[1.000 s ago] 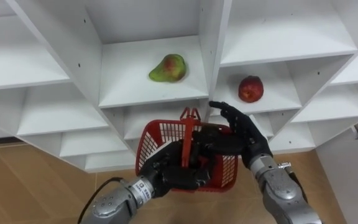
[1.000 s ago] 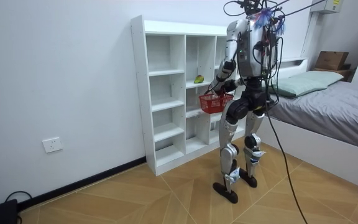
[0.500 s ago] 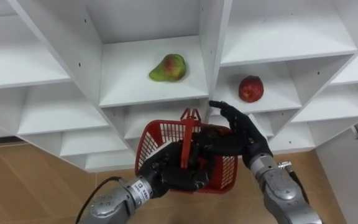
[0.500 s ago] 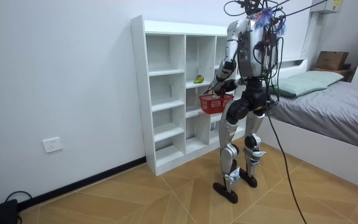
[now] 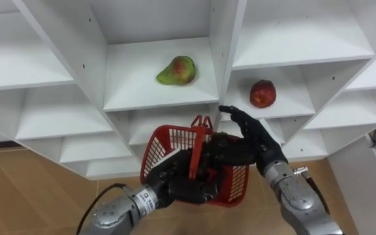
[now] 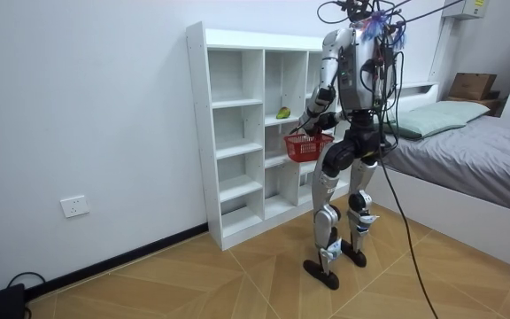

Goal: Collect fruits from the closet

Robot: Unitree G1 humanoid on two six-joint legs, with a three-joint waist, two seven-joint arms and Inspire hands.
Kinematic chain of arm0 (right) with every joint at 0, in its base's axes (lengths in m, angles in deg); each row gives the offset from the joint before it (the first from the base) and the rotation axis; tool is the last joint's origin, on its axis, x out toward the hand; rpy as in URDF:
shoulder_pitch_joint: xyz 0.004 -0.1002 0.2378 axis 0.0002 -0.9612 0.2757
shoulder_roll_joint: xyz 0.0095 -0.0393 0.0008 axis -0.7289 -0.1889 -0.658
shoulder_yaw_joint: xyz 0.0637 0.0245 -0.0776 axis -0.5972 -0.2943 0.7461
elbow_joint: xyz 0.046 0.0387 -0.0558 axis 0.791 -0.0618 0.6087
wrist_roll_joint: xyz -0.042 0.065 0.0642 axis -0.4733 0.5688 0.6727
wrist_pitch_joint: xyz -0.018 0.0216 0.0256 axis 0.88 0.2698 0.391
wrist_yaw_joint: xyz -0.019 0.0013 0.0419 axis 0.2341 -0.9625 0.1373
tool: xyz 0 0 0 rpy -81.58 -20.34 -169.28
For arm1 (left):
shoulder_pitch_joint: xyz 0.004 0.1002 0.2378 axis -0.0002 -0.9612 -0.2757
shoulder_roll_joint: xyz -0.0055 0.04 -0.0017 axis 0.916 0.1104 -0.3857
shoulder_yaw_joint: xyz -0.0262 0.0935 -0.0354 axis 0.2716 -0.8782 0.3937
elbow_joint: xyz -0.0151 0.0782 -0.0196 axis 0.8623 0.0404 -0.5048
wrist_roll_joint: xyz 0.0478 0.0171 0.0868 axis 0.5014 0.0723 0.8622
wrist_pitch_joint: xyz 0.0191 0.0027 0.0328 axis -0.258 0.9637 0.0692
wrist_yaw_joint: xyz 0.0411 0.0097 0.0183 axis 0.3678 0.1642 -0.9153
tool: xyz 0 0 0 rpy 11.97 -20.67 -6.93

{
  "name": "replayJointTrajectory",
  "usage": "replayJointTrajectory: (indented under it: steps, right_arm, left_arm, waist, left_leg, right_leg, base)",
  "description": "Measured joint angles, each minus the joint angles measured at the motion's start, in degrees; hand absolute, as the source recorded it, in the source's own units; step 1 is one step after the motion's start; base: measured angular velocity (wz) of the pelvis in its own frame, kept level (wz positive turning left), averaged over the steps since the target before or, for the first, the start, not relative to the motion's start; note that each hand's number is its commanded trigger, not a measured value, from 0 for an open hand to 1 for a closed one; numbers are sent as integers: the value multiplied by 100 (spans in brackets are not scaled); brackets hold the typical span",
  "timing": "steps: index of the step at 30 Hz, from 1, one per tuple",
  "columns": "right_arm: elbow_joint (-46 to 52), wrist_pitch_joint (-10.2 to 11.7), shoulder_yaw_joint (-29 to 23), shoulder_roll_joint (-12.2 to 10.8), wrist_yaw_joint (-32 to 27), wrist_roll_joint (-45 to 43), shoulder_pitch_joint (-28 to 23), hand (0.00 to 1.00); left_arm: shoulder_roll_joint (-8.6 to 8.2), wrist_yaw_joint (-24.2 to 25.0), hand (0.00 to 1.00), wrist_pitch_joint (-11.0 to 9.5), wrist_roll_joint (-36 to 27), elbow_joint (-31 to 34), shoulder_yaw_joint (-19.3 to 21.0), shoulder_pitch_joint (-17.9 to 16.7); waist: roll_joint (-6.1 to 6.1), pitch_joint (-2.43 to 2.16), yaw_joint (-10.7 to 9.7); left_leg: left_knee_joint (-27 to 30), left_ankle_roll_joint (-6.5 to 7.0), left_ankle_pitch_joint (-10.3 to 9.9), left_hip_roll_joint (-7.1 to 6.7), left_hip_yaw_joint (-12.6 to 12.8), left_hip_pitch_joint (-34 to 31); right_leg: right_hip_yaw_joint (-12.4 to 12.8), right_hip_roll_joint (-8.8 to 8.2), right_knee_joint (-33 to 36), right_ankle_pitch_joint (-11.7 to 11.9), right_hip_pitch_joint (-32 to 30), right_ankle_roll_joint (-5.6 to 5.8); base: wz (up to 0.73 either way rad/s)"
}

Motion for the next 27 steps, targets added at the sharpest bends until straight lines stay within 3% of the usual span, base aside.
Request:
replayJointTrajectory:
  steps: [4, 12, 27]
  right_arm:
    - [22, -7, 22, 27, 11, -6, 0, 0]
    - [19, -10, 48, 77, 214, 100, -25, 0]
    - [-91, -25, -28, 88, 589, 395, -142, 0]
  left_arm:
    - [24, 33, 100, -1, 5, 1, 0, 0]
    - [225, 164, 100, -9, 56, 55, -13, -26]
    - [239, 252, 100, -10, 188, 54, -14, -89]
  waist:
    - [0, 0, 17]
    - [-6, 3, -22]
    - [-72, 17, -19]
  left_leg:
    - [0, 0, 0, 1, 0, 0]
    - [-8, 0, 0, 0, -1, 44]
    - [-26, 0, 1, -2, 18, 43]
  right_leg:
    - [0, 1, 1, 1, -2, -1]
    - [14, 1, 13, 1, 29, -2]
    - [76, 17, -28, 20, 25, 7]
  base:
    - [0]
    - [0]
    - [0]
